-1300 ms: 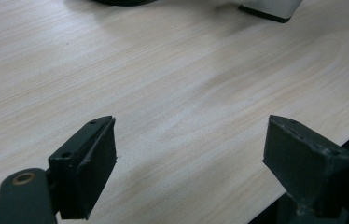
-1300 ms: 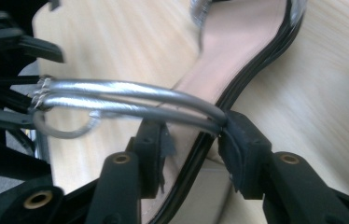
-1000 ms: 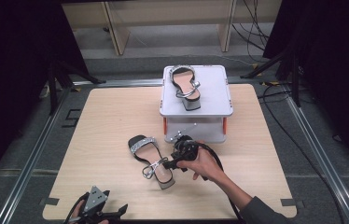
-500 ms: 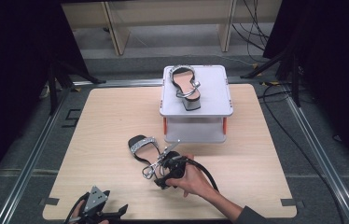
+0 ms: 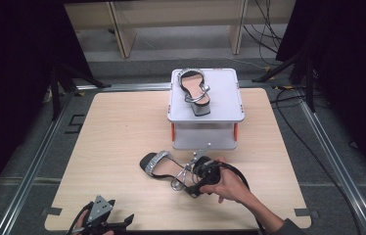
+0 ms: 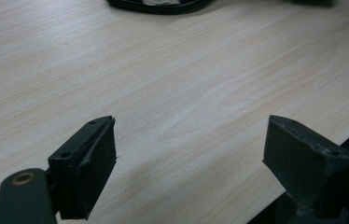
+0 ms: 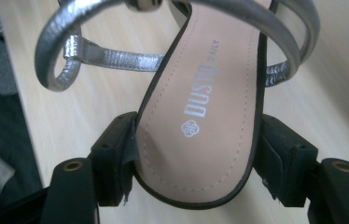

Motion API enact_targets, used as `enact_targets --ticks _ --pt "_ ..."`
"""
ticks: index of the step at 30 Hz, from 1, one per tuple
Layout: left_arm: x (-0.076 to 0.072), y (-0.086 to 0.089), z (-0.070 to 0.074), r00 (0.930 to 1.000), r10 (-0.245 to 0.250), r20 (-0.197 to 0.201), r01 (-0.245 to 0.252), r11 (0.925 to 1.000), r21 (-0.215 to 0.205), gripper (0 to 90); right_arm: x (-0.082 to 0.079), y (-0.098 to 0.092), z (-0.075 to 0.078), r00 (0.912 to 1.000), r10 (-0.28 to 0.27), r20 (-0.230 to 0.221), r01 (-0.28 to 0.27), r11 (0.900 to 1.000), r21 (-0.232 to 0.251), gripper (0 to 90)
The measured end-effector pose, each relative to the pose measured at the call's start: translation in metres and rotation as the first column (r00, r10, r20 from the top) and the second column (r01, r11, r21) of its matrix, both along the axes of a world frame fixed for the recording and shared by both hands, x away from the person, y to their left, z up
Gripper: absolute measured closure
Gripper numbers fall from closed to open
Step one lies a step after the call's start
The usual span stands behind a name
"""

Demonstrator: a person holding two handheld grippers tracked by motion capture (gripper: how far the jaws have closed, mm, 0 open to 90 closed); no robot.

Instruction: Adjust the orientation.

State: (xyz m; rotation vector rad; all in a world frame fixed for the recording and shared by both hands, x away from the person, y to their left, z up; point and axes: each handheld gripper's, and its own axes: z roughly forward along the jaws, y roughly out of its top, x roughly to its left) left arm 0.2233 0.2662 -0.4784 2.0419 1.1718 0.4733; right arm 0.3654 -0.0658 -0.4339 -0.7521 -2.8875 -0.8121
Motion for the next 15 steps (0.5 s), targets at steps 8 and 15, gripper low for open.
enact_targets --ticks 8,15 --pt "0.001 0.000 0.000 0.9999 0.006 -0.008 -0.006 1.0000 0.003 16.5 -0.022 -0.049 -0.004 0.9998 0.011 -0.016 -0.012 0.999 -0.040 36.3" --pt "0.001 0.000 0.000 0.9999 0.007 -0.009 -0.007 1.0000 0.007 16.5 -0.026 -0.053 -0.007 0.9999 0.013 0.006 -0.013 0.999 -0.045 36.2"
